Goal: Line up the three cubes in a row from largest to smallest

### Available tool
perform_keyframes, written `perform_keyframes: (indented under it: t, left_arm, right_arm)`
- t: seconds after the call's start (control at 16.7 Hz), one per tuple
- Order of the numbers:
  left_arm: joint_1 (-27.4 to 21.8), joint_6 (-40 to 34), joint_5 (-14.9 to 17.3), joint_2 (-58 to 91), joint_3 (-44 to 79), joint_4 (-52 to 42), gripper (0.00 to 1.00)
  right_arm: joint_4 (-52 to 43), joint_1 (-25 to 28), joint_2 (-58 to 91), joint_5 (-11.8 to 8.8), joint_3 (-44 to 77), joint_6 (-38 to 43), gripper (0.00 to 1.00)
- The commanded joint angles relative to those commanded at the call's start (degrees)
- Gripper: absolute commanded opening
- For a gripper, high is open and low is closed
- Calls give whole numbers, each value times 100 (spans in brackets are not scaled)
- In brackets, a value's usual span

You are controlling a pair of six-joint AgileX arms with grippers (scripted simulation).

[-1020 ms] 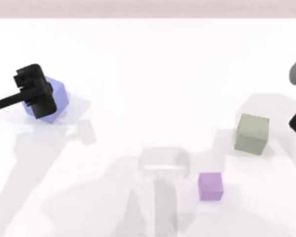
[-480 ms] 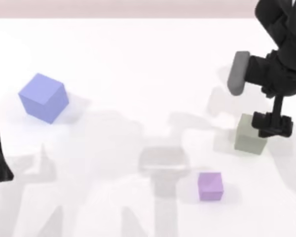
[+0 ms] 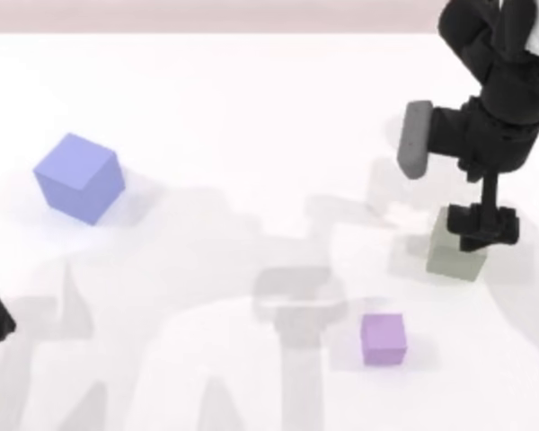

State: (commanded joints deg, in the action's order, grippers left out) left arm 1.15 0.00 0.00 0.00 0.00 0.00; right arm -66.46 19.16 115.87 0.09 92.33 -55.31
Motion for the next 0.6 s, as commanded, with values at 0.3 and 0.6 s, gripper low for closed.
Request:
perform_keyframes:
  t: [0.3,0.6]
  left_arm:
    - [0,0,0,0,0,0,100]
    - [0,0,0,0,0,0,100]
  right_arm:
    - [220,-13,98,1,-133,-9,100]
    - [1341,4,470,4,-851,12,100]
